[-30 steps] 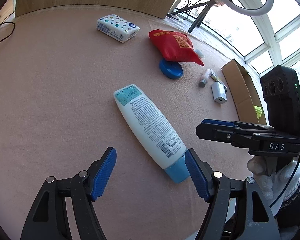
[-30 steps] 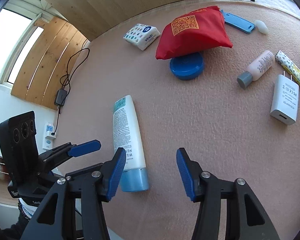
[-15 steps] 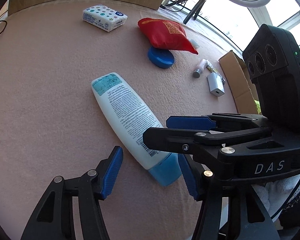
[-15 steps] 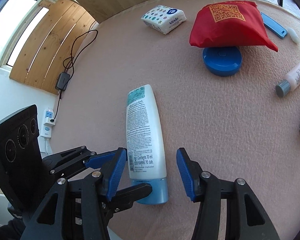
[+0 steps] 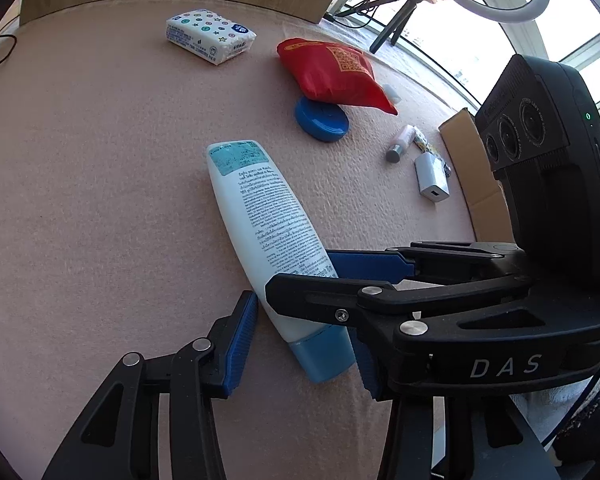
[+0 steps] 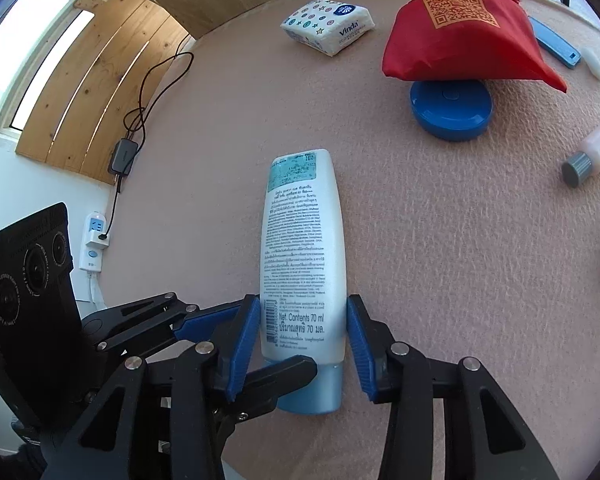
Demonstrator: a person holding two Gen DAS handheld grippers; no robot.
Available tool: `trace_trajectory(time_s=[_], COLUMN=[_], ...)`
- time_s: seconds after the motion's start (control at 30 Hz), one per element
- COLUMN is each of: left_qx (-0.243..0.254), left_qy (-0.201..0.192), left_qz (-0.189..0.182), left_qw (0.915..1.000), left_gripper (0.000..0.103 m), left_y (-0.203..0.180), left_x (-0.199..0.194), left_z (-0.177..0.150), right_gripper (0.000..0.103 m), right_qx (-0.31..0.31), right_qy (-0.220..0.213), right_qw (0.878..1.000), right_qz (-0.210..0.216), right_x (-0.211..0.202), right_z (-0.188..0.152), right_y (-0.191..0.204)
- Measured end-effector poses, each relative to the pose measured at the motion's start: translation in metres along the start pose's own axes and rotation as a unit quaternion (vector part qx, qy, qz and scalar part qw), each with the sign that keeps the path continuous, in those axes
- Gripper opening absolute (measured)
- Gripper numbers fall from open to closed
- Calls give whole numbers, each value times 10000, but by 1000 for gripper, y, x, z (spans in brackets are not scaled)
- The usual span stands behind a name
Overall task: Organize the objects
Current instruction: 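Lift the lotion bottle with the right tool and carry it toward the box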
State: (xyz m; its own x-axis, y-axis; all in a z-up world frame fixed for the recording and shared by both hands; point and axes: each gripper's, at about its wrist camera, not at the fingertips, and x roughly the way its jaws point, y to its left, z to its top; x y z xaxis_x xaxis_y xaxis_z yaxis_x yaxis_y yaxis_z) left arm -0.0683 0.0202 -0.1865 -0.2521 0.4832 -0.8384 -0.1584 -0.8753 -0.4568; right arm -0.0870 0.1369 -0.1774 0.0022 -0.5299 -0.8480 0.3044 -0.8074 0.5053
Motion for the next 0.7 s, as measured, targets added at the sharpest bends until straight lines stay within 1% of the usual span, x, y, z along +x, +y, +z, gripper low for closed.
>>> trace_trajectory(time_s=[0.17, 0.33, 0.53, 0.7], left_qx=[37, 267, 662, 1054], left_qy=[-38, -97, -160, -179], left_qz=[-28, -81, -197, -353], left_qw=[10000, 9996, 9975, 9936], left_gripper=[48, 48, 48, 48], left_y=[-12, -37, -83, -130], left_x=[-1, -4, 0, 5], left_z=[2, 8, 23, 39], right_gripper=[40, 40, 40, 40], right_qx=[70, 119, 332, 549], right_qy=[-155, -413, -795, -1159], right_qw=[9999, 9990, 9960, 9910], right_qz=[-33, -125, -239, -387], right_x=[-14, -40, -83, -126], right_z=[-5, -12, -25, -35], right_y=[-6, -14, -35, -62])
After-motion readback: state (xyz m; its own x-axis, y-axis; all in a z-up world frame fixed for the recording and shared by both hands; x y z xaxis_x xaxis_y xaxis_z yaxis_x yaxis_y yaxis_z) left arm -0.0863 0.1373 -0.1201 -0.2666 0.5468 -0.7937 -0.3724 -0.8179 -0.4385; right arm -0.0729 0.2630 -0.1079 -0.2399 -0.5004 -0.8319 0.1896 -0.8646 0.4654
